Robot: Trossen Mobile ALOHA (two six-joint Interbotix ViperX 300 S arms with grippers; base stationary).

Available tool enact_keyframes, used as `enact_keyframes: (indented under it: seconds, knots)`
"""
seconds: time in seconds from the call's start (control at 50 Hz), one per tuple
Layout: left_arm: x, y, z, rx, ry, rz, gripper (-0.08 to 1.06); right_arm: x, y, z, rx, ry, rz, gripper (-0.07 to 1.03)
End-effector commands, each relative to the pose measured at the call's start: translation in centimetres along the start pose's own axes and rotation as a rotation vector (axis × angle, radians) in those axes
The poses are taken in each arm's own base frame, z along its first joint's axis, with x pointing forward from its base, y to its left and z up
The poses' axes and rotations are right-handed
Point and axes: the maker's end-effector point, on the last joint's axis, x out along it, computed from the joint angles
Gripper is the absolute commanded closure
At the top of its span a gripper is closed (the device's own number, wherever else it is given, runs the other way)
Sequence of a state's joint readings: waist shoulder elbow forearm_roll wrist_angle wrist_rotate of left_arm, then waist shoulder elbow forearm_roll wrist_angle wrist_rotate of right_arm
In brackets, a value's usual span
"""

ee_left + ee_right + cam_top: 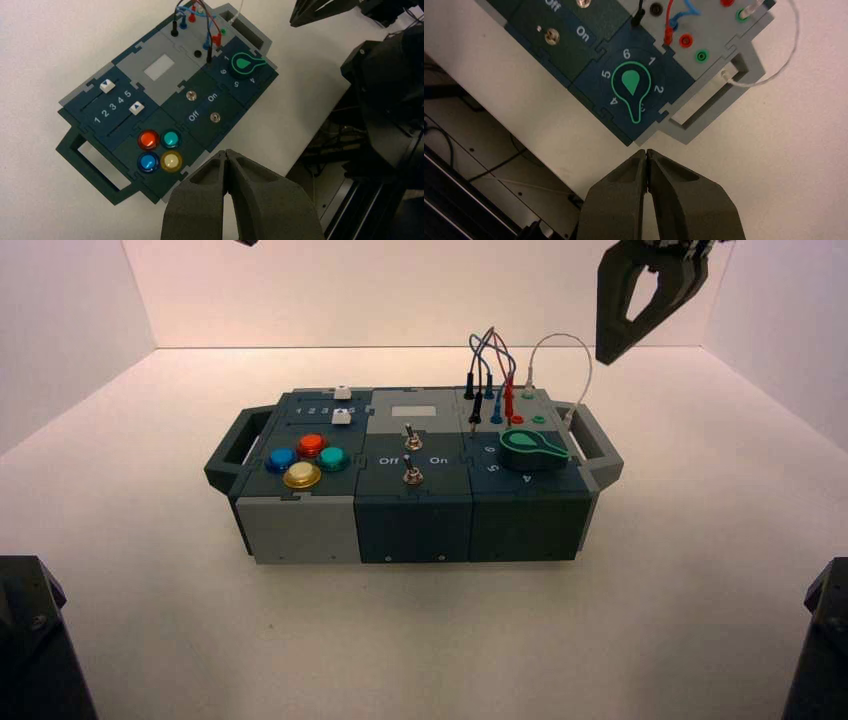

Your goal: Turn the knob to position 3.

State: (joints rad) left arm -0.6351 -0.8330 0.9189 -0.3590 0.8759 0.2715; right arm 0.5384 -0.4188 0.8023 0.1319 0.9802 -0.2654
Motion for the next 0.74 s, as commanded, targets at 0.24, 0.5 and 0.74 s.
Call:
enact_keyframes:
  seconds: [0.24, 0.5, 0.74]
  knots:
    - [-0.35, -0.06, 1.35, 0.013, -0.028, 0.004, 1.01, -1.50, -1.24, 0.80, 0.035, -0.050, -0.027, 0.98]
    - [-0.18, 0.13, 1.33, 0.015, -0.022, 0.011, 1.01, -1.54, -1.28, 0.73, 0.033, -0.044, -0.030, 0.98]
    - [-0.07, 0.25, 1.31, 0.021, -0.016, 0.017, 1.01, -1.74, -1.32, 0.88, 0.029, -0.051, -0.033, 0.98]
